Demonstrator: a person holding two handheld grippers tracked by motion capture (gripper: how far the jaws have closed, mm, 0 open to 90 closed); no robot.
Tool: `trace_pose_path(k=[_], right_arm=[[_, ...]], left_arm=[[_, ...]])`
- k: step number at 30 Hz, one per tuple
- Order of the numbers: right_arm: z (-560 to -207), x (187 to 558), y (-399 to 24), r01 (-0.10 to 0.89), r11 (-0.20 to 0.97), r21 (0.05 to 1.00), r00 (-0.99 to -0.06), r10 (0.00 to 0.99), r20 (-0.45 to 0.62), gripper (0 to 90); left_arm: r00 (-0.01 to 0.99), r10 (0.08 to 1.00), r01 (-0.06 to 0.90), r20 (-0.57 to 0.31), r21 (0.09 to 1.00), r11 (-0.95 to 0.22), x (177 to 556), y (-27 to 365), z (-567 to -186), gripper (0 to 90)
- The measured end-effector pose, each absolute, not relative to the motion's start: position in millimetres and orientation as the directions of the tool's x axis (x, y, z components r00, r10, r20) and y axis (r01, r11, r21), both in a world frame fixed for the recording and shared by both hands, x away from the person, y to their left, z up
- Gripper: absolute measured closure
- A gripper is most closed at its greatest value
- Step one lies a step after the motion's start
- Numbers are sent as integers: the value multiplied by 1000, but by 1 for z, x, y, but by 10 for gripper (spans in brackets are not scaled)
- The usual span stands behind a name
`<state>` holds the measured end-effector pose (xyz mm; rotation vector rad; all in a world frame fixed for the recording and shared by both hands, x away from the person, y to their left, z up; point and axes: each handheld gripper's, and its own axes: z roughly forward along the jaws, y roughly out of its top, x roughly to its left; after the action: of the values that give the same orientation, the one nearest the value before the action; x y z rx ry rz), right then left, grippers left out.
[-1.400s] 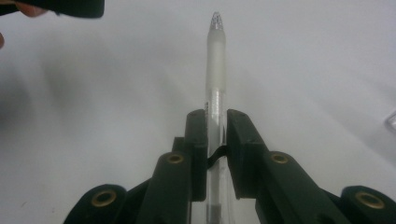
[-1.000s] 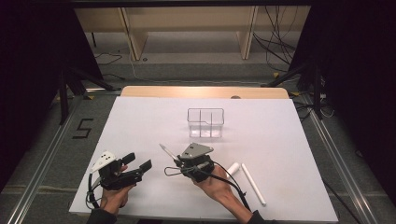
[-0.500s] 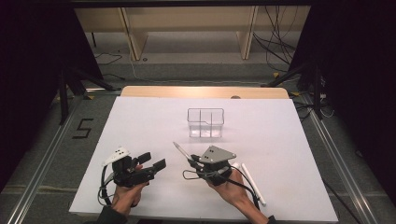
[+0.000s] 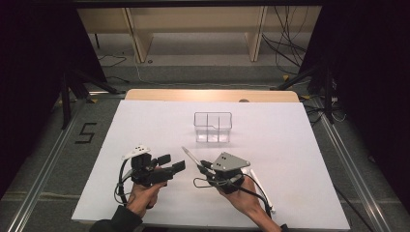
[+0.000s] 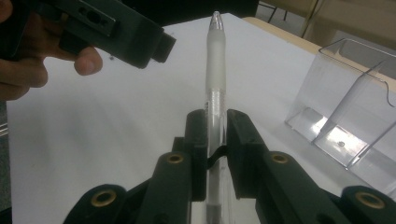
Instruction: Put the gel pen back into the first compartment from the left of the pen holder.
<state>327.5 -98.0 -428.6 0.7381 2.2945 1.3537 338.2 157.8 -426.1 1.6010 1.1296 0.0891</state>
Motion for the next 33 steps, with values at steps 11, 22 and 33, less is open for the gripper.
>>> trace_pose_path(k=[11, 22, 33], right_arm=[[-430, 329, -100, 238, 395, 887, -783, 619, -65, 798], [-429, 329, -101, 230, 388, 892, -774, 629, -74, 798], [-429, 328, -100, 224, 389, 894, -773, 629, -80, 798]], left_arm=[[537, 673, 631, -509, 772, 81, 346, 146, -421, 222], [524, 675, 646, -520, 759, 82, 352, 136, -418, 233], [517, 657, 661, -549, 743, 102, 357, 129, -418, 297]])
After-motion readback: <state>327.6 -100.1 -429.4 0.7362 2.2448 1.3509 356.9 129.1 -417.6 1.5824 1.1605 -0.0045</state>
